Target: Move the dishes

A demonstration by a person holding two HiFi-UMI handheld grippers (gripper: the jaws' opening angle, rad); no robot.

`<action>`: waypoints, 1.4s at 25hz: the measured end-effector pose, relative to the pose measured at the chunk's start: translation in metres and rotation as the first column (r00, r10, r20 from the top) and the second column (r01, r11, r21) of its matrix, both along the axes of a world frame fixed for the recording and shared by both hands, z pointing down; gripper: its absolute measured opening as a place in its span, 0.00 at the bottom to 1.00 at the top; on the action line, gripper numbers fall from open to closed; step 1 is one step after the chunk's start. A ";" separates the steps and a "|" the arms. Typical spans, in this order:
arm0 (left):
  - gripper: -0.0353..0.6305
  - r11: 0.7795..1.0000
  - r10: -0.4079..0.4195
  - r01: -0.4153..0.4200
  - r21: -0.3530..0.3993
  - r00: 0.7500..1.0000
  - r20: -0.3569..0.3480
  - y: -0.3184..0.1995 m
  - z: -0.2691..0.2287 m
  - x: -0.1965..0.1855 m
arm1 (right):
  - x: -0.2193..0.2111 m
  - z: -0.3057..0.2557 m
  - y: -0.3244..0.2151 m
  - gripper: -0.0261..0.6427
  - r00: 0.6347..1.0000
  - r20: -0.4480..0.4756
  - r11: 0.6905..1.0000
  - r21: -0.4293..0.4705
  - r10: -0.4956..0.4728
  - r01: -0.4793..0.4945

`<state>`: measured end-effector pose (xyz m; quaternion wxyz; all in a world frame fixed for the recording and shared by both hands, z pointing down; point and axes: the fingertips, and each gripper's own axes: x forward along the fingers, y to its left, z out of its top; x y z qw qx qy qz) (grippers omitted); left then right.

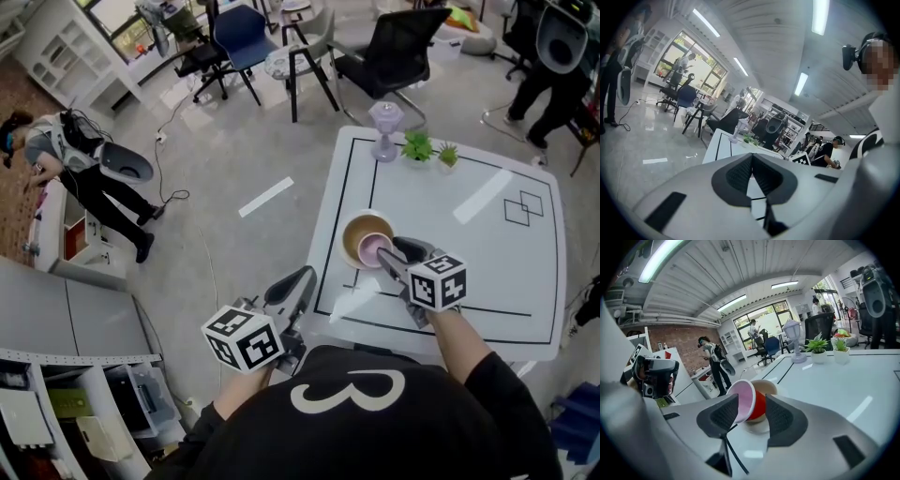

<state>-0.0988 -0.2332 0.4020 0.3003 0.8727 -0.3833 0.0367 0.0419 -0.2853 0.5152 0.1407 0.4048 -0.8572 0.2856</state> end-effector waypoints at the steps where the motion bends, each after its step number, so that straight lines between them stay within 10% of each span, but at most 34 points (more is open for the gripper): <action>1: 0.06 1.000 0.001 -0.001 -0.001 1.000 -0.001 0.000 0.000 -0.001 | 0.000 0.002 -0.001 0.29 1.000 -0.001 1.000 -0.005 0.009 -0.009; 13: 0.06 1.000 0.008 -0.008 0.000 1.000 -0.019 -0.008 0.006 -0.001 | 0.009 0.000 -0.010 0.09 0.996 -0.003 0.996 0.007 0.089 -0.089; 35: 0.06 0.999 0.032 -0.032 0.005 0.999 -0.019 -0.033 0.002 0.016 | 0.070 -0.052 -0.039 0.09 0.983 0.029 0.981 0.067 0.179 -0.180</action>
